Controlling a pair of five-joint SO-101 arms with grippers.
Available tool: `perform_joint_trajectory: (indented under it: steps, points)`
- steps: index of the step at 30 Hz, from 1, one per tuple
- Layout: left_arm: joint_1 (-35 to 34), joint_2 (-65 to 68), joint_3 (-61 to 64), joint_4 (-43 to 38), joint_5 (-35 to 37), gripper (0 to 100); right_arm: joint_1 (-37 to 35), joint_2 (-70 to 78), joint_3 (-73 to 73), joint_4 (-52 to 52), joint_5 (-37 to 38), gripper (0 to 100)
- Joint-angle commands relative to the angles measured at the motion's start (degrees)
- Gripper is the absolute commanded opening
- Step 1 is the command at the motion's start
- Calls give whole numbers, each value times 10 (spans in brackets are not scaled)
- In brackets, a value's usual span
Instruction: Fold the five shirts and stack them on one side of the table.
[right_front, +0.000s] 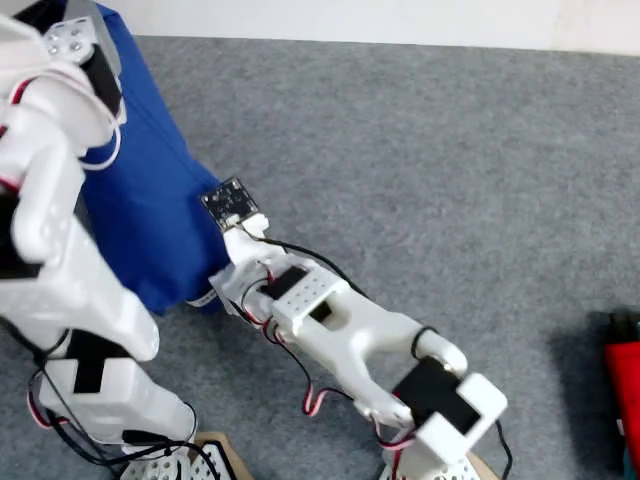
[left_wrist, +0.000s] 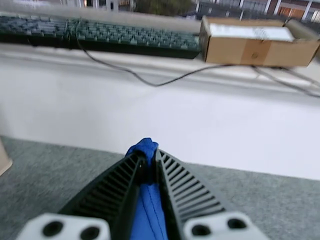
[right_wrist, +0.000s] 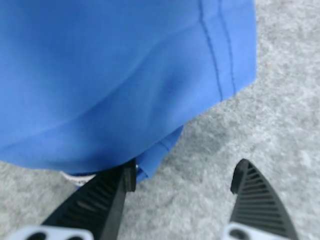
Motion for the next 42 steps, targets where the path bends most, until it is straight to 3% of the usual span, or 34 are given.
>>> perform_joint_trajectory:
  steps: [1, 6, 13, 21, 30, 36, 42]
  points:
    - [-28, 15, -14, -3, 5, 7, -10, 20, -65, -10, -4, 303]
    - [-29, 24, -14, -1, 5, 7, -15, 54, -90, -10, -4, 276]
    - [-29, 26, -14, 0, 5, 7, 1, 86, -114, -10, -1, 4]
    - [-65, 27, -9, 5, 5, 7, 144, 72, -116, 4, -1, 5]
    - [-73, 77, -14, 13, 5, 7, 363, -102, -113, 39, 0, 5]
    - [-58, 121, -15, -14, 5, 8, 436, -195, -126, 35, 68, 5]
    - [-48, 151, -15, -76, 5, 7, 509, -256, -238, 35, 69, 5]
